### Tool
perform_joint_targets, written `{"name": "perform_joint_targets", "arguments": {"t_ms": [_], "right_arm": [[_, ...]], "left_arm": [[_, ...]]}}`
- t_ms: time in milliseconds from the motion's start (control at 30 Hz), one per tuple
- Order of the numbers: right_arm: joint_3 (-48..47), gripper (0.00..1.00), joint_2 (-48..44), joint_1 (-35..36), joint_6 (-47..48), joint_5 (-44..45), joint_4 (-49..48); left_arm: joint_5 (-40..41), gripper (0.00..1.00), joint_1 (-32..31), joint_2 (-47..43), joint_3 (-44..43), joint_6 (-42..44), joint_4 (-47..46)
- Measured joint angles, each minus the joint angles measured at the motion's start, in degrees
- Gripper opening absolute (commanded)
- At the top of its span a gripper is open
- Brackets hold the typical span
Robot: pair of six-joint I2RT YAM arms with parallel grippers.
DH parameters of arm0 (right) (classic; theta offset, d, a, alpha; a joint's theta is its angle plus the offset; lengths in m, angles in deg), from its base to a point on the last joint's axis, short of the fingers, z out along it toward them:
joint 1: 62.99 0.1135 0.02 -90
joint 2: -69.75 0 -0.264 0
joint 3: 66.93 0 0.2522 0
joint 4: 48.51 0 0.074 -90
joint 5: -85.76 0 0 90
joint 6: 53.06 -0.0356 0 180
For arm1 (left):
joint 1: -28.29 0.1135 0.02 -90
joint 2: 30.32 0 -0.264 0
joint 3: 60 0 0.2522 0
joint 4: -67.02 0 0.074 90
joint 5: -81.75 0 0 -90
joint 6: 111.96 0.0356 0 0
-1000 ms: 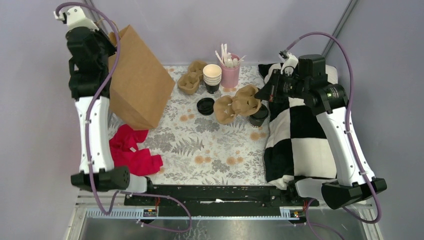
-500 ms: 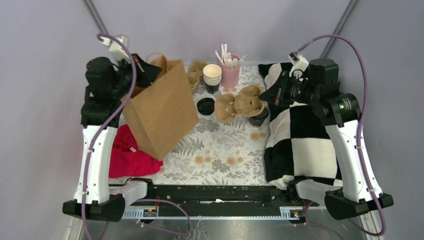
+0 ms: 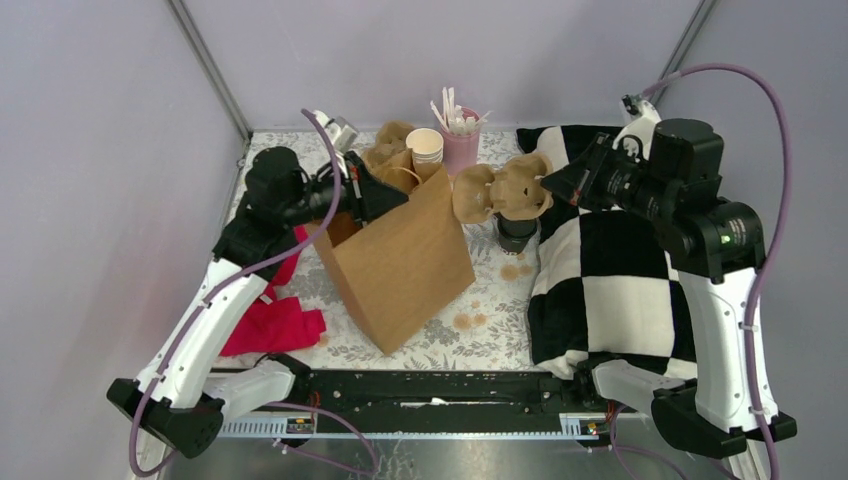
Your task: Pack the takeout coffee
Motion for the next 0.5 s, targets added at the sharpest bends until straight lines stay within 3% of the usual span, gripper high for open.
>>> {"name": "perform_joint_targets", "arguments": {"t_ms": [300,500], "right_arm": [[-2.8,0.00,-2.3,0.0,-2.0,2.1,0.9],[-6.1,0.00,-1.0,0.0,-2.1,2.8,1.9]], "left_arm": [[0.2,0.00,-7.3,-3.1,9.8,4.7,-5.4],[2.5,0.00,-13.0,-3.1,10.6,5.6,-7.1]]}}
